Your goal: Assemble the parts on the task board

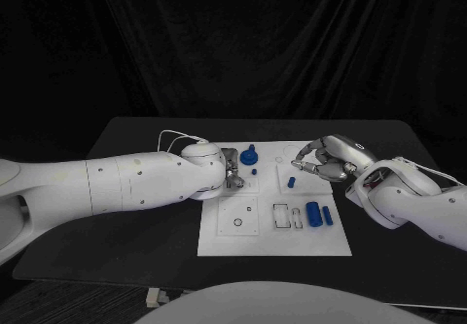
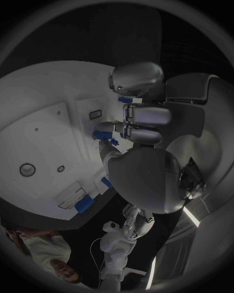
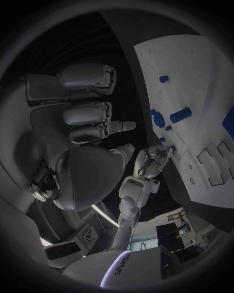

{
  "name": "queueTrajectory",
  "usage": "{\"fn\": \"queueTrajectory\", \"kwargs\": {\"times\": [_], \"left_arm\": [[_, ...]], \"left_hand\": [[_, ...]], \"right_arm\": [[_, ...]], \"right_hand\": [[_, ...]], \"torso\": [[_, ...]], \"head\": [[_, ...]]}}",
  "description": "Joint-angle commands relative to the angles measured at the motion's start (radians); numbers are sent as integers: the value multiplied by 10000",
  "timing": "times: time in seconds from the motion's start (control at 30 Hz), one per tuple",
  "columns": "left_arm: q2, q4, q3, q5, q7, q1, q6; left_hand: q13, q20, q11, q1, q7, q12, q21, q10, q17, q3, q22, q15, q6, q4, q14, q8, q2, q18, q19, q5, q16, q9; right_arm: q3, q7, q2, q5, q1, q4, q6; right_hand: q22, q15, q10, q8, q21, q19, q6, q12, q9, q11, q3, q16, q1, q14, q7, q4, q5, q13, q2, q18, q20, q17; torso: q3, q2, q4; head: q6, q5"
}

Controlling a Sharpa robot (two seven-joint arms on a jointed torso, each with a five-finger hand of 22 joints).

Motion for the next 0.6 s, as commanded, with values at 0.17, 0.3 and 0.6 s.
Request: {"fn": "queueTrajectory", "kwargs": {"times": [0.17, 0.3, 0.6], "left_arm": [[17, 3, 9, 1, 203, -32, -417], [-3, 39, 9, -31, 247, -39, -559], [-16, 59, 9, -64, 293, -54, -593]], "left_hand": [[1916, -31, -15, 59, -186, -29, -18, 678, 2241, 779, 1785, -2, 162, -811, 931, 3, 92, 28, 277, -21, -42, -4], [1916, -32, -15, 58, -185, -29, -18, 678, 2233, 777, 1785, -2, 161, -809, 928, 0, 92, 28, 277, -23, -51, -6], [1916, -32, -15, 58, -185, -29, -18, 678, 2233, 777, 1785, -2, 161, -809, 928, 0, 92, 28, 277, -23, -51, -6]], "right_arm": [[7, -164, -28, -51, -28, -3, 34], [7, -169, -34, -51, -43, -8, 30], [7, -178, -47, -52, -80, -9, 29]], "right_hand": [[2257, 72, 1041, 36, -47, 498, -71, 26, 9, 64, 58, -27, 127, 842, -26, -24, 50, 2633, 19, 121, 24, 1788], [2257, 72, 1041, 36, -47, 498, -71, 26, 9, 64, 58, -27, 127, 842, -26, -24, 50, 2633, 19, 121, 24, 1788], [2257, 71, 1041, 39, -50, 497, -73, 26, 9, 64, 61, -33, 143, 840, -25, -27, 51, 2633, 17, 121, 24, 1777]], "torso": [[0, 8, -4], [-1, 0, -3], [2, -3, -3]], "head": [[-1, -12], [-1, -17], [-1, -6]]}}
